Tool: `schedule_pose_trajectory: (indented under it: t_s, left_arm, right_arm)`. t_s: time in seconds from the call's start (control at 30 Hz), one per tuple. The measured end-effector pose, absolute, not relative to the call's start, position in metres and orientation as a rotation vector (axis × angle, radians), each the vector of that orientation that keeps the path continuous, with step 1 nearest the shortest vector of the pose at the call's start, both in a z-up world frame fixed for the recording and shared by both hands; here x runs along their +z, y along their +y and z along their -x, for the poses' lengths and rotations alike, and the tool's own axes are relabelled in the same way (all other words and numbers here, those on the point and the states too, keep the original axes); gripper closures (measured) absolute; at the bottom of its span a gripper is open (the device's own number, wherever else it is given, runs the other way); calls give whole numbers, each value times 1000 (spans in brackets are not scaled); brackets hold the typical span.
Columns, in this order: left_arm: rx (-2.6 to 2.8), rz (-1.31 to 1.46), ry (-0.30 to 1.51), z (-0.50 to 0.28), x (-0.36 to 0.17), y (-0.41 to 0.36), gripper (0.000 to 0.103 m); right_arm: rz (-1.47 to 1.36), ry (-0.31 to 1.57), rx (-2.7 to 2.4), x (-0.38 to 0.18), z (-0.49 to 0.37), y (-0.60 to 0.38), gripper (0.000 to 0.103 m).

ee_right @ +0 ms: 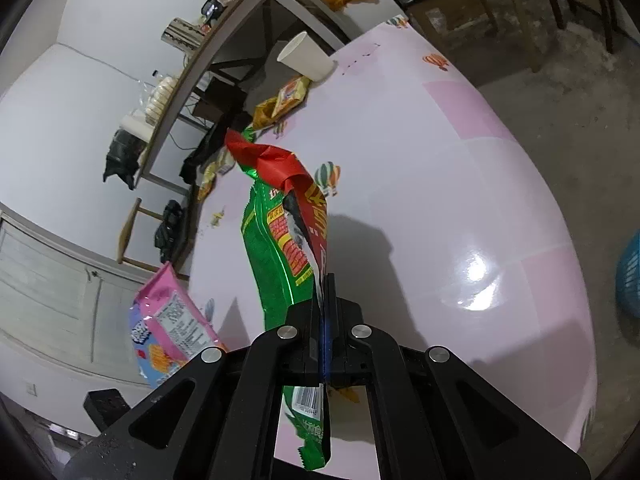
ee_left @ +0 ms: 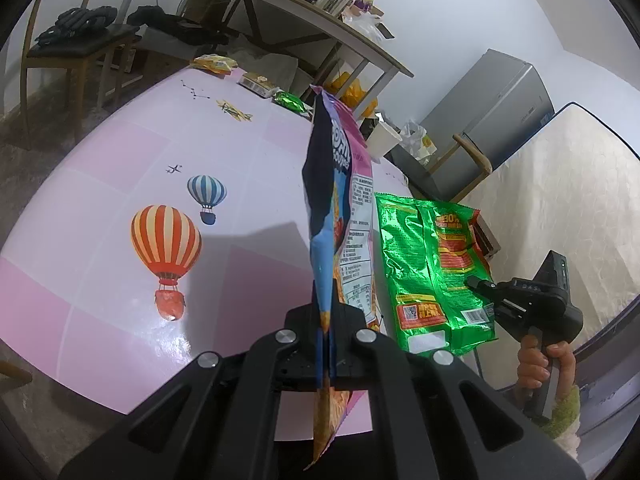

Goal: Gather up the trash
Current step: 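Lift both chip bags off the table, then carry the green chip bag to the wastebasket and open the right gripper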

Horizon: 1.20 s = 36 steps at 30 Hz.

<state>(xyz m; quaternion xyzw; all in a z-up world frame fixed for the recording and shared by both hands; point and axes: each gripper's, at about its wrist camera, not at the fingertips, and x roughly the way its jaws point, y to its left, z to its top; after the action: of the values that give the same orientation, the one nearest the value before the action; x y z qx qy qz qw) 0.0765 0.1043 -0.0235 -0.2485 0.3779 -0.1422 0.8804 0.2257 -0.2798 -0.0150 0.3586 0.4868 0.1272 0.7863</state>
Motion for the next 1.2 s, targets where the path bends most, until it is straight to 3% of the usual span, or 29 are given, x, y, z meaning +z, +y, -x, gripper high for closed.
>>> schedule_pose_trajectory:
  t_s: [1.2]
  left_arm:
    - [-345, 497, 644, -85, 11, 113, 102]
  right_arm:
    - [-938, 929, 359, 8, -208, -319, 103]
